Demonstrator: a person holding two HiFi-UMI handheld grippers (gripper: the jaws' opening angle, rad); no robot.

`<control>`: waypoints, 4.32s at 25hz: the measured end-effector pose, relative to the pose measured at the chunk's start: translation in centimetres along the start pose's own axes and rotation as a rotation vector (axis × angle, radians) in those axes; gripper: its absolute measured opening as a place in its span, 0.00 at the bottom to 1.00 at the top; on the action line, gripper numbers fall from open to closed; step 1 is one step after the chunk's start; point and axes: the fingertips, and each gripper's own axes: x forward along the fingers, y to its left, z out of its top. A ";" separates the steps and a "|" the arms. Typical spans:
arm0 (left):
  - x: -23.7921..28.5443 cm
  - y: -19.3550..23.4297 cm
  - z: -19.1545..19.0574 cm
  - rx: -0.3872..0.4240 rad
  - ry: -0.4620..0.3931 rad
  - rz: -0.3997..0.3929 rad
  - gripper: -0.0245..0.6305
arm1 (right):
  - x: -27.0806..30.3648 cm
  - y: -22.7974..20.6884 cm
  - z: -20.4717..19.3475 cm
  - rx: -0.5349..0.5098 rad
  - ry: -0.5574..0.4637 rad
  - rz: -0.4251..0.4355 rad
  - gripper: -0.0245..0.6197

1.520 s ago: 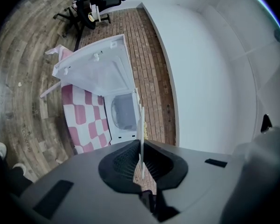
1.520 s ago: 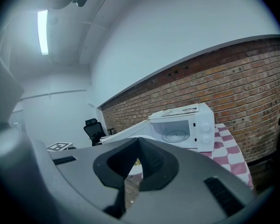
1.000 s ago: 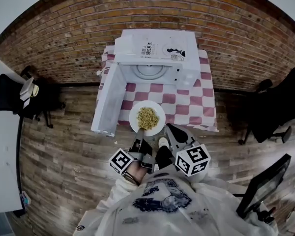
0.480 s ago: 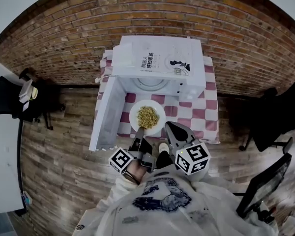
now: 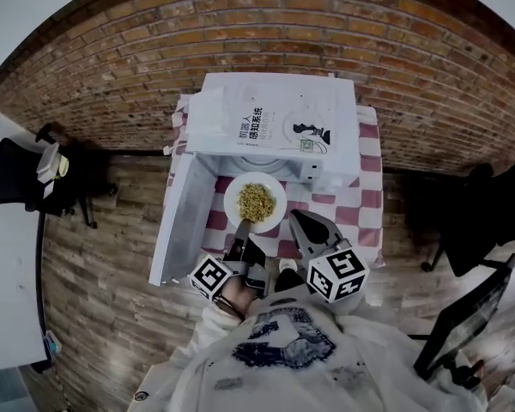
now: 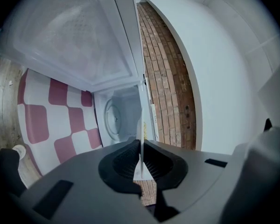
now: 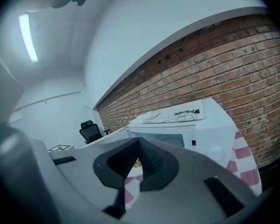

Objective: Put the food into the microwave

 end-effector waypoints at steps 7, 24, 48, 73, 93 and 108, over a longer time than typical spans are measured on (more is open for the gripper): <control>1.5 1.7 0.4 0.045 -0.003 0.068 0.08 | 1.0 -2.1 0.5 0.012 0.006 0.007 0.06; 5.6 6.1 2.8 -0.036 -0.003 0.064 0.08 | 3.2 -3.6 0.7 -0.008 0.031 -0.014 0.06; 11.0 11.7 4.7 -0.088 -0.041 0.100 0.08 | 3.5 -4.5 1.0 -0.044 0.051 -0.038 0.06; 13.6 16.0 5.2 -0.117 -0.050 0.134 0.08 | 4.9 -3.9 0.2 -0.063 0.083 -0.007 0.06; 15.7 16.1 5.6 -0.107 -0.055 0.135 0.08 | 4.3 -4.8 0.1 -0.061 0.088 -0.021 0.06; 14.7 15.0 4.8 -0.057 0.003 0.128 0.17 | 4.4 -4.5 -0.1 -0.045 0.086 -0.004 0.06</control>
